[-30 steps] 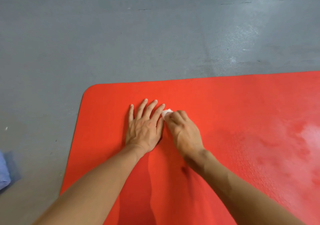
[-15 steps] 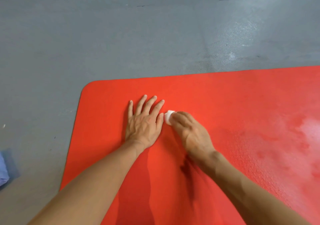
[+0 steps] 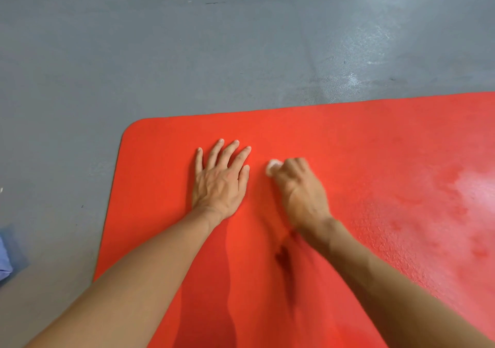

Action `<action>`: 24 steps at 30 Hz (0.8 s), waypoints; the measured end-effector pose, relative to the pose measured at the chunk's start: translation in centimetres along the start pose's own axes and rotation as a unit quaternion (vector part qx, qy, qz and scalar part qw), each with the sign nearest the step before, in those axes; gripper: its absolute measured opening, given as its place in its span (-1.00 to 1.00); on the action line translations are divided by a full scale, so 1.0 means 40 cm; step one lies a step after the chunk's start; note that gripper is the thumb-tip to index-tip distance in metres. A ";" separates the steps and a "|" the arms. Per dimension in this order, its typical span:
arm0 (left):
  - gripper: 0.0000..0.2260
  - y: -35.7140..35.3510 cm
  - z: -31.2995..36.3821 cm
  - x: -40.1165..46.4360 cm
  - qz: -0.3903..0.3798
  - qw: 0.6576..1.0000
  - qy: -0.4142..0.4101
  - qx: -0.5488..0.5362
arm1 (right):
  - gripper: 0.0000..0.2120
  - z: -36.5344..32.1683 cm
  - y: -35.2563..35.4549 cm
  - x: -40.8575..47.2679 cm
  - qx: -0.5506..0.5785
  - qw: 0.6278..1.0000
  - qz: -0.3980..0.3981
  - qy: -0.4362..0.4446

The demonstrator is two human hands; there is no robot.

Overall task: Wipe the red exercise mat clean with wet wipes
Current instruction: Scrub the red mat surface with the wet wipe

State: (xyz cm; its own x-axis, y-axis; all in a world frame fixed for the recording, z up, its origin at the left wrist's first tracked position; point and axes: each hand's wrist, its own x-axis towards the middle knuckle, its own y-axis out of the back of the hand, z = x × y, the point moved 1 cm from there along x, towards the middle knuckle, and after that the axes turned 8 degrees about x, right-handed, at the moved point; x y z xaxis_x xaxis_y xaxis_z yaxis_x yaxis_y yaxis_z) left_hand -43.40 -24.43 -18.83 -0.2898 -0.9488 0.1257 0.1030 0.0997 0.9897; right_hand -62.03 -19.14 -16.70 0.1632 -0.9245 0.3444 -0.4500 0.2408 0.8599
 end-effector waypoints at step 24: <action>-0.48 0.044 -0.004 -0.241 -0.047 0.998 -0.010 0.032 | -0.67 -0.163 -0.029 -0.099 0.050 0.997 -0.015 -0.055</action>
State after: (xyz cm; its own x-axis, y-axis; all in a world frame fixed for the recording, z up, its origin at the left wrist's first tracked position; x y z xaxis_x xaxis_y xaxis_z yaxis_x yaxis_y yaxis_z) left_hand -40.26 -15.16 -18.30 -0.3146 -0.9487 0.0321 0.0138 0.0292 0.9995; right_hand -56.41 -13.83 -16.59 0.0829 -0.9593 0.2700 -0.5333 0.1862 0.8252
